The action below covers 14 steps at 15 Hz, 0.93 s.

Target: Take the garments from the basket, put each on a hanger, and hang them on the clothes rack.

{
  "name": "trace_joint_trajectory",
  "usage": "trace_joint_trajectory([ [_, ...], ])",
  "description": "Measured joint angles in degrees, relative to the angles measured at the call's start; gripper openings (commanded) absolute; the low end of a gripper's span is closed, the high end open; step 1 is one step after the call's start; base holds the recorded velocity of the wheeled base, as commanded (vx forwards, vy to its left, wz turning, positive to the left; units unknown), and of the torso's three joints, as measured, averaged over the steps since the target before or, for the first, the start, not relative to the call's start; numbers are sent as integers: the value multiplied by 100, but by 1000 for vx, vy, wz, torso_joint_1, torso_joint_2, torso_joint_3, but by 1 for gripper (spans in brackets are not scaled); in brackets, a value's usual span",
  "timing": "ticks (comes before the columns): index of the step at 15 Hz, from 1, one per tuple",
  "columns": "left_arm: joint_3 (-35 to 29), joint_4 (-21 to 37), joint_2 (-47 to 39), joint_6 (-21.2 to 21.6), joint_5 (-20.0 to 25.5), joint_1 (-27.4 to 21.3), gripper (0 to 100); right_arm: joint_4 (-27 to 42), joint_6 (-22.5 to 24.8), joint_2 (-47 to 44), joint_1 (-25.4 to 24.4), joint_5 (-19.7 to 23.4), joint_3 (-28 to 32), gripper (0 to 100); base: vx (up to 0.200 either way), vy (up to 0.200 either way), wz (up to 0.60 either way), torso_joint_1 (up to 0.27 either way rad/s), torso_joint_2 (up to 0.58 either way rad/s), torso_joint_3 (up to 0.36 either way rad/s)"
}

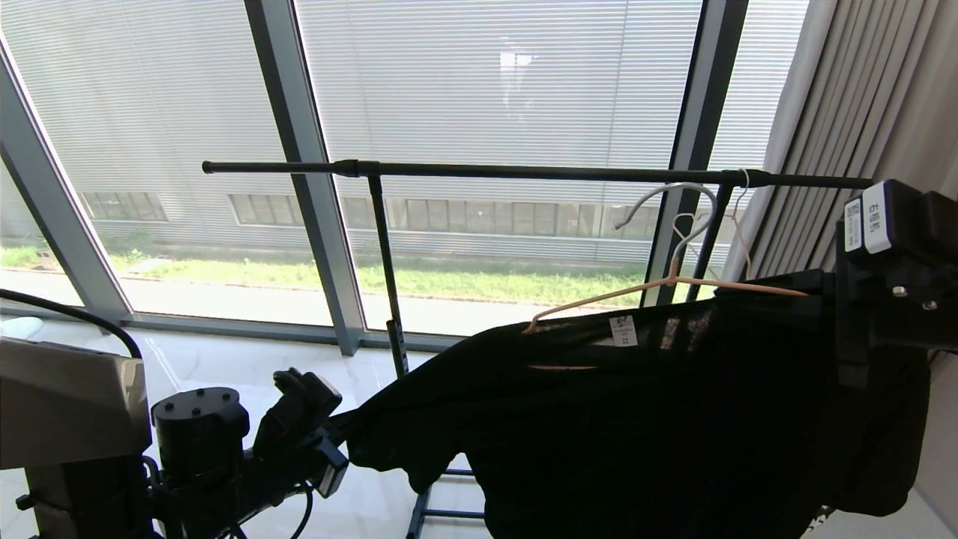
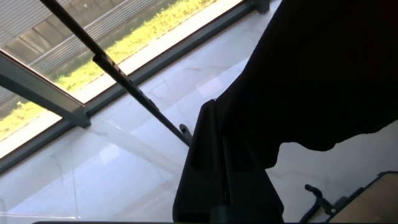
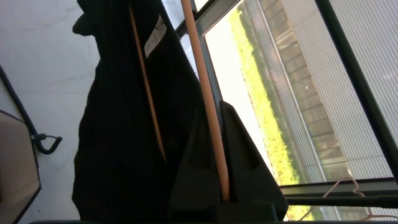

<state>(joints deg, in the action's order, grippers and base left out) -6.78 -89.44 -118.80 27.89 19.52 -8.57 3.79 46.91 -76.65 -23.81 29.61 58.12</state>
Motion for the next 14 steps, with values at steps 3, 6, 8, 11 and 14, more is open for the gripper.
trace_joint_trajectory([
  [3,130,-2,218,10,-9,-168,100,-2,-2,-38,-9,-68,9,0,0,0,0,0,0,0],
  [6,194,-2,394,7,-9,-195,100,4,0,-41,-9,-121,11,0,0,0,0,0,0,0],
  [8,288,-4,507,-6,0,-201,100,12,-60,-41,-9,-191,6,0,0,0,0,0,0,0],
  [11,361,-6,772,-9,0,-234,100,15,-605,2,-9,-407,-38,0,0,0,0,0,0,0],
  [14,607,-4,1208,-157,-15,-243,100,9,-1167,133,-9,-662,-208,0,0,0,0,0,0,0],
])
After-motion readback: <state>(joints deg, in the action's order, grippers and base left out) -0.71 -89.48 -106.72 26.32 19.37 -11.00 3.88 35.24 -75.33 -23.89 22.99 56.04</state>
